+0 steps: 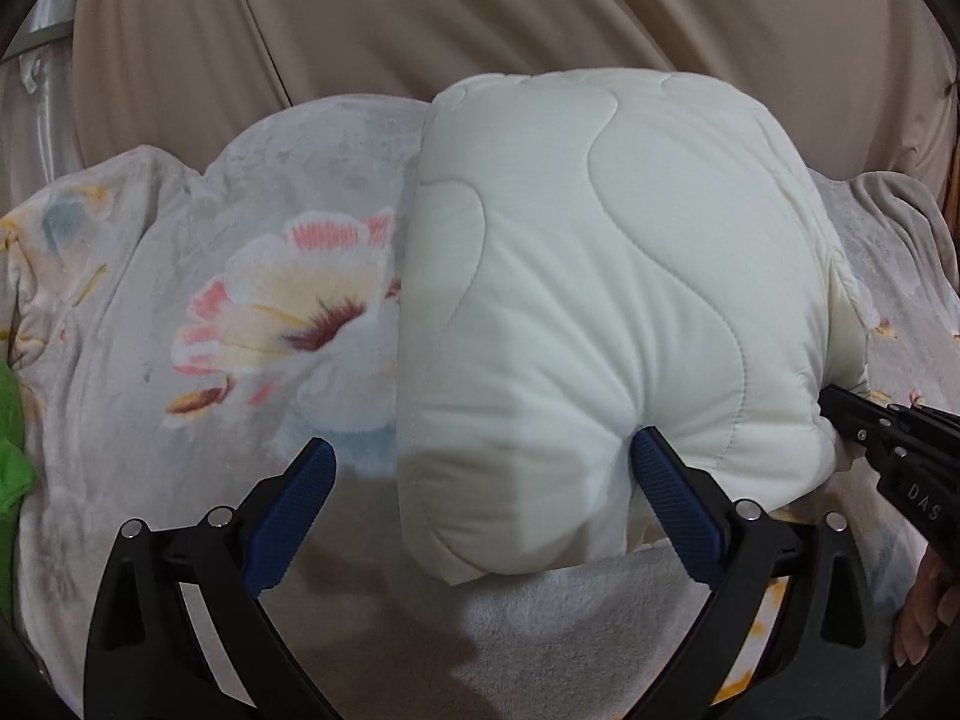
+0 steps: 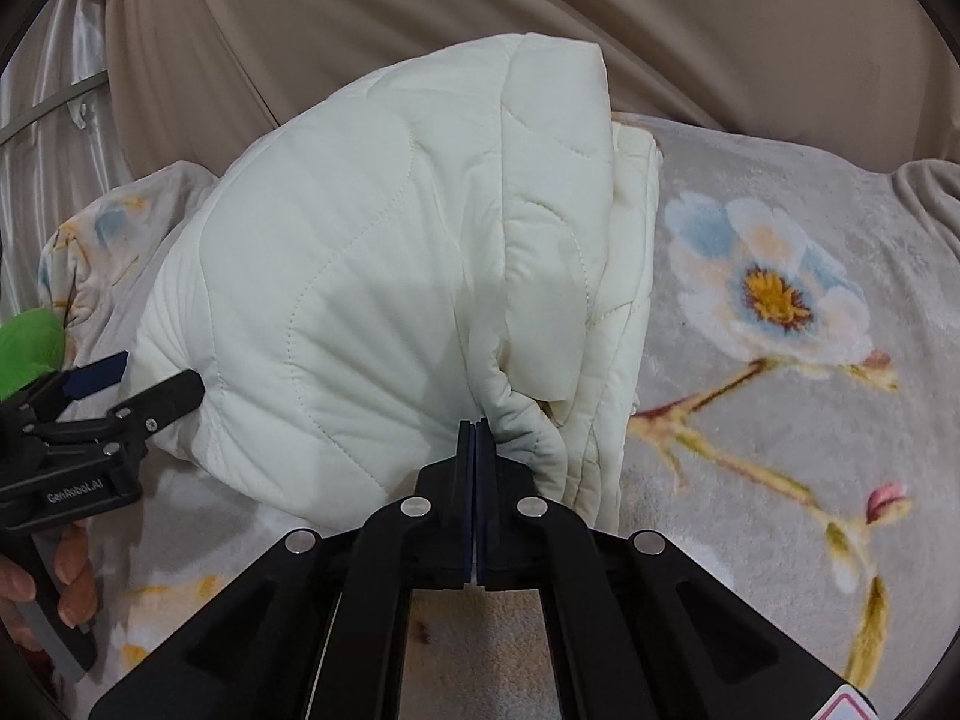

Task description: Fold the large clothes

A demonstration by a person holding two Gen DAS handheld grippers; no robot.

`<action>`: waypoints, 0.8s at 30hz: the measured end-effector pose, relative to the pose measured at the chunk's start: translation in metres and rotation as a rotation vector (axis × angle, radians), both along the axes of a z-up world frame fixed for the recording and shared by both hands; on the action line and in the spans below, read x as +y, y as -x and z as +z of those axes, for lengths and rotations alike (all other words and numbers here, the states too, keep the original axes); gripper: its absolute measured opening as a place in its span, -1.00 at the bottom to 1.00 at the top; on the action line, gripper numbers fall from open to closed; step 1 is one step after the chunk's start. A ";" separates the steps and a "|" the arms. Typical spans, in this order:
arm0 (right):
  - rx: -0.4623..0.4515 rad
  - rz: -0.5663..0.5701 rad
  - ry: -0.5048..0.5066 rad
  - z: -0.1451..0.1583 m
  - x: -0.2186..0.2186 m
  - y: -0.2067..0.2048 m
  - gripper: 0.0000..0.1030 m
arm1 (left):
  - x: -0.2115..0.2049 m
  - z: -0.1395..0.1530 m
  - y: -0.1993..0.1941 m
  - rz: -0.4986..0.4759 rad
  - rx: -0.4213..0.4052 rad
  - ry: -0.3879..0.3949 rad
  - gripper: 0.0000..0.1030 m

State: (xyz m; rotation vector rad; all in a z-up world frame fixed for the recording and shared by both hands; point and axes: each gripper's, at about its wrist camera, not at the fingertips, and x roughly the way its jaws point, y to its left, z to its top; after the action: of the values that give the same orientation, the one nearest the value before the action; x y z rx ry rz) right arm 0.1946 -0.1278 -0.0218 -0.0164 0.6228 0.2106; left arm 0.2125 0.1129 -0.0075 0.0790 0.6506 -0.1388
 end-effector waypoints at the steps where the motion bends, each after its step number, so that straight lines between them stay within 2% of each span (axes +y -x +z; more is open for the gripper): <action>1: 0.003 0.002 -0.008 -0.001 -0.001 0.000 -1.00 | -0.001 -0.003 0.000 0.004 -0.001 0.001 0.91; 5: 0.005 0.001 -0.012 -0.003 -0.001 -0.002 -1.00 | -0.008 -0.005 0.004 0.019 -0.031 -0.044 0.91; 9: -0.029 0.002 -0.040 0.006 -0.005 0.008 -1.00 | -0.003 0.011 0.018 0.025 -0.047 -0.003 0.84; 14: -0.120 0.005 -0.088 0.062 -0.011 0.025 -1.00 | 0.007 0.071 0.028 0.026 -0.145 0.069 0.81; 17: -0.124 -0.001 -0.060 0.086 -0.005 0.008 -1.00 | -0.004 0.089 0.007 0.039 -0.159 0.050 0.82; 19: -0.092 -0.026 -0.011 0.083 0.001 -0.014 -1.00 | -0.013 0.081 -0.017 0.051 -0.131 0.009 0.82; 21: -0.023 -0.042 -0.006 0.066 0.000 -0.036 -1.00 | -0.021 0.062 -0.037 0.066 -0.080 -0.029 0.85; 22: 0.014 -0.040 -0.009 0.052 -0.001 -0.047 -1.00 | -0.023 0.050 -0.045 0.057 -0.064 -0.018 0.85; 24: 0.025 -0.042 -0.013 0.035 -0.005 -0.057 -1.00 | -0.021 0.037 -0.049 0.072 -0.062 0.008 0.91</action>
State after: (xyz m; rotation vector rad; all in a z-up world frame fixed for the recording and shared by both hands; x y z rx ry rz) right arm 0.2518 -0.1328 0.0129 0.0115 0.6464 0.1741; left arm 0.2612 0.0915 0.0296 0.0516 0.5904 -0.0693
